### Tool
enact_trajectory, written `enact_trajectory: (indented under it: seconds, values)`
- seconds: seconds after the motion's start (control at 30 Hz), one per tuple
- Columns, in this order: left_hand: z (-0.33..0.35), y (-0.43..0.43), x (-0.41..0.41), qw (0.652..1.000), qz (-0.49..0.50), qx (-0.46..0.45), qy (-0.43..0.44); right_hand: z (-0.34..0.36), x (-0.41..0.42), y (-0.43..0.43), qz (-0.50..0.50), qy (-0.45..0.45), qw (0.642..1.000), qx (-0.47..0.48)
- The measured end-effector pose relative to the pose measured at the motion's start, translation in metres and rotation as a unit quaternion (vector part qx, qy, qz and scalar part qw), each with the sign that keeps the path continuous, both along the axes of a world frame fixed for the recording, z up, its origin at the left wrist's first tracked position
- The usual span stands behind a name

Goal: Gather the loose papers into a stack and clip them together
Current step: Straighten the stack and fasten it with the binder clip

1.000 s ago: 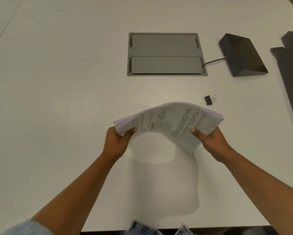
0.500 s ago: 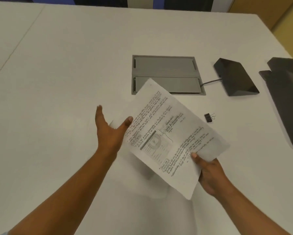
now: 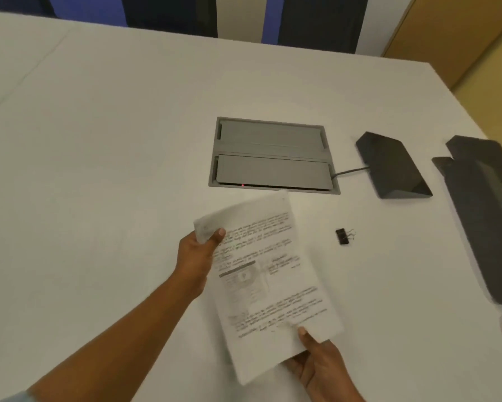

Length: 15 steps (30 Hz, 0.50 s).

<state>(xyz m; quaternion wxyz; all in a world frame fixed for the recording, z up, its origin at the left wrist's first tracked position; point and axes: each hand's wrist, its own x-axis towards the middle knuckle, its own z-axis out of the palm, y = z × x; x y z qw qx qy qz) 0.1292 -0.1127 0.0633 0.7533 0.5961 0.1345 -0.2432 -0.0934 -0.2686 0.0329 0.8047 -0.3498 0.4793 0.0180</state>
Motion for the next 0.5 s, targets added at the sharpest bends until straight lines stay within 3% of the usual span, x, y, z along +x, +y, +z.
enact_trajectory:
  seconds: [0.13,0.2,0.27,0.33,0.5]
  values:
    - [-0.029,-0.014,0.011,0.997,-0.043,0.051,-0.031,-0.008,-0.007,-0.041,0.136,0.084,0.987,-0.002]
    - [-0.042,-0.019,0.017,0.997,-0.046,0.059,-0.03,-0.005,-0.006,-0.057,0.26,0.114,0.959,-0.004]
    - [-0.054,-0.022,0.022,0.996,-0.048,0.063,-0.032,-0.003,0.002,-0.079,0.356,0.111,0.926,-0.064]
    - [-0.063,-0.023,0.027,0.996,-0.049,0.067,-0.031,0.0,0.02,-0.104,0.365,0.102,0.91,-0.168]
    - [-0.08,-0.027,0.041,0.997,-0.045,0.059,-0.022,0.012,0.102,-0.181,0.212,0.124,0.896,-0.369]
